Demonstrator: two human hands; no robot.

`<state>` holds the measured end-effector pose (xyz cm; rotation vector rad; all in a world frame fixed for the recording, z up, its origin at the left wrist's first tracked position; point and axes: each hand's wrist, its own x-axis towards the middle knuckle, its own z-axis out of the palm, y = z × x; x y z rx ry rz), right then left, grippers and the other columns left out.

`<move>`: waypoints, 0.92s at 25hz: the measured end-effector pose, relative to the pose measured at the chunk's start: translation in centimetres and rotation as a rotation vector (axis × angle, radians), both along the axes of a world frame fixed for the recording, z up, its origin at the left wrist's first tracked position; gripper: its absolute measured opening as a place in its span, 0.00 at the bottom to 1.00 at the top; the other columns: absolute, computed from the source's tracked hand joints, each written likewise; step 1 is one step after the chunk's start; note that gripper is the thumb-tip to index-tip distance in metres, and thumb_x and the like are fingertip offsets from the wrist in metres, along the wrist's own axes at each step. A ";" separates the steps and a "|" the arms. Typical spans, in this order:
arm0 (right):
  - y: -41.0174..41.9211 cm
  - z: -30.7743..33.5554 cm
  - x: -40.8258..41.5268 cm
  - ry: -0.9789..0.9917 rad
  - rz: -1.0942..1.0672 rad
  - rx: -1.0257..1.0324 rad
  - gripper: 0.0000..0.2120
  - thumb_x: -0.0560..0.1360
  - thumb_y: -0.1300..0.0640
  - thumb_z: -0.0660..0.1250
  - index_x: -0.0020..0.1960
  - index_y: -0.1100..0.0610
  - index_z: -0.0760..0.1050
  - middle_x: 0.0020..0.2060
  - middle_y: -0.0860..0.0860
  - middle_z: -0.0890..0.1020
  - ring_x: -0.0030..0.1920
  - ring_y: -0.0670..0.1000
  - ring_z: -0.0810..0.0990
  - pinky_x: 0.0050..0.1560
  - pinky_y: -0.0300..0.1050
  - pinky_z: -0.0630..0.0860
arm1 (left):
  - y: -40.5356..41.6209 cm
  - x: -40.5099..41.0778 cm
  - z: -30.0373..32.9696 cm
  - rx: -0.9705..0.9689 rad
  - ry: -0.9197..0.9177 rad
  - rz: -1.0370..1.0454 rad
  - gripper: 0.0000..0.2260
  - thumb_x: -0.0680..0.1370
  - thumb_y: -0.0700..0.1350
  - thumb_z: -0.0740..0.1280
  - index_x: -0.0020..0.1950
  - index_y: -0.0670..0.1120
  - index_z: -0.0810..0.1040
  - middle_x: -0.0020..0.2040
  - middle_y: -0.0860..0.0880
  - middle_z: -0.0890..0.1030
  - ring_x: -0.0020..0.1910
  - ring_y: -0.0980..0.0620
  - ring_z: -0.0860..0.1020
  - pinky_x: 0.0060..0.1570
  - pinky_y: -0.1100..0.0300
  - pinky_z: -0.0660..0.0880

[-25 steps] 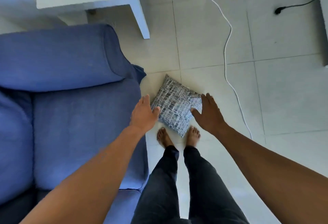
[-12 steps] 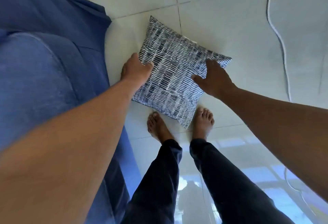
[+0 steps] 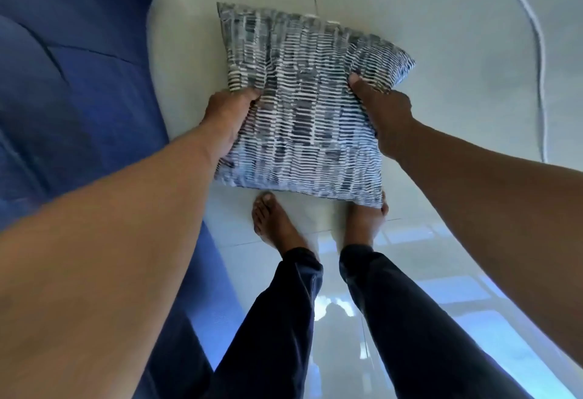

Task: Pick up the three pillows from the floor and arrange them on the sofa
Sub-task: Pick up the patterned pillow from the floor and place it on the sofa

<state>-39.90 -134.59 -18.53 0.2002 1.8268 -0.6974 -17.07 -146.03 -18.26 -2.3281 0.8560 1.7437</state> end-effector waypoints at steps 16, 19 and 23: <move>-5.5 42.7 -2.4 0.230 0.192 -0.389 0.28 0.67 0.41 0.81 0.61 0.54 0.84 0.53 0.50 0.89 0.52 0.50 0.88 0.59 0.52 0.84 | 1.3 0.6 42.7 -0.357 0.195 0.150 0.17 0.75 0.51 0.73 0.63 0.48 0.85 0.56 0.48 0.89 0.55 0.44 0.87 0.62 0.42 0.83; -4.7 49.0 -1.5 0.231 0.179 -0.435 0.33 0.64 0.39 0.81 0.63 0.55 0.82 0.54 0.51 0.89 0.53 0.51 0.88 0.59 0.54 0.85 | 2.1 1.9 49.3 -0.401 0.228 0.172 0.16 0.72 0.52 0.73 0.60 0.53 0.85 0.58 0.49 0.89 0.57 0.44 0.87 0.63 0.41 0.82; -4.2 55.9 0.1 0.209 0.256 -0.495 0.32 0.65 0.39 0.81 0.63 0.55 0.81 0.54 0.50 0.88 0.53 0.51 0.88 0.60 0.54 0.84 | 4.6 3.9 56.2 -0.464 0.262 0.287 0.09 0.75 0.47 0.74 0.55 0.53 0.85 0.56 0.47 0.90 0.56 0.42 0.87 0.62 0.39 0.82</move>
